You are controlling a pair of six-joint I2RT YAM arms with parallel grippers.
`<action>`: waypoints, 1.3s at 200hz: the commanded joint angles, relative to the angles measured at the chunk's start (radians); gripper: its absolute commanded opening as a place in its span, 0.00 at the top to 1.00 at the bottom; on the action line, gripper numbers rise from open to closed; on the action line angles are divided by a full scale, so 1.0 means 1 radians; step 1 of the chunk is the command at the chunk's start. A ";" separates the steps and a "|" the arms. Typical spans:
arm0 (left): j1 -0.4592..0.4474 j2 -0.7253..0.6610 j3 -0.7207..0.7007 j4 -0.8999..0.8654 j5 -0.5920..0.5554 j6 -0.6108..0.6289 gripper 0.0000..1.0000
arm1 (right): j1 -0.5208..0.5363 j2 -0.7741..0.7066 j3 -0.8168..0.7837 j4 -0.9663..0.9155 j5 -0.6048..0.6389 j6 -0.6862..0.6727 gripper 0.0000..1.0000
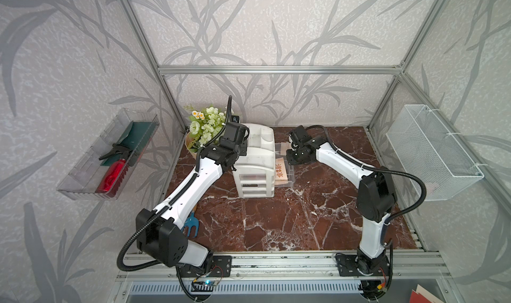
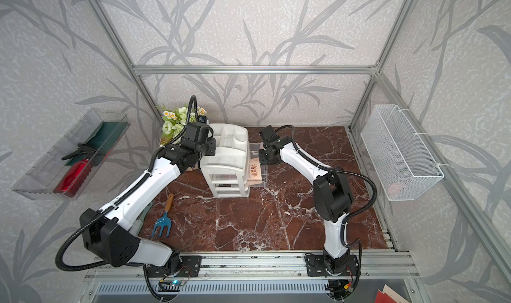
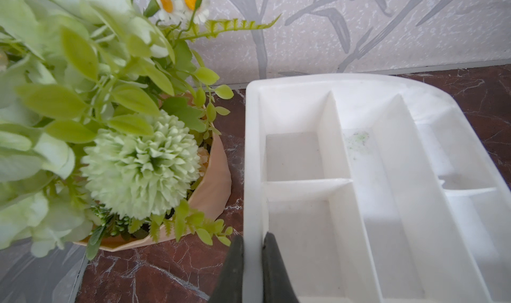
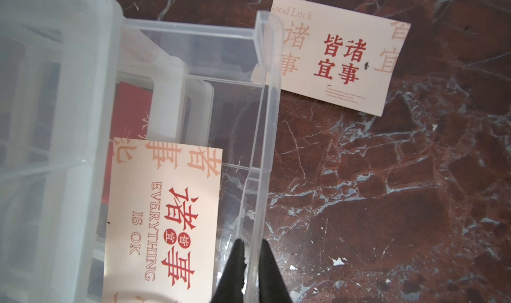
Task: Take the postcards out of the drawer
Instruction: Open the drawer in the storage box, then pick up the postcard from the drawer.
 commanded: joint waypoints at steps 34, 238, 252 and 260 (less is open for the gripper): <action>0.008 0.055 -0.073 -0.171 -0.010 0.006 1.00 | -0.024 -0.068 -0.040 -0.030 0.015 -0.017 0.87; 0.008 0.069 -0.071 -0.166 0.000 0.009 1.00 | 0.085 0.004 0.035 -0.069 -0.061 -0.006 0.58; 0.008 0.067 -0.071 -0.166 0.000 0.009 1.00 | 0.085 0.021 0.046 -0.080 -0.052 -0.007 0.54; 0.008 0.066 -0.071 -0.166 0.000 0.009 1.00 | 0.085 0.028 0.050 -0.081 -0.047 -0.009 0.51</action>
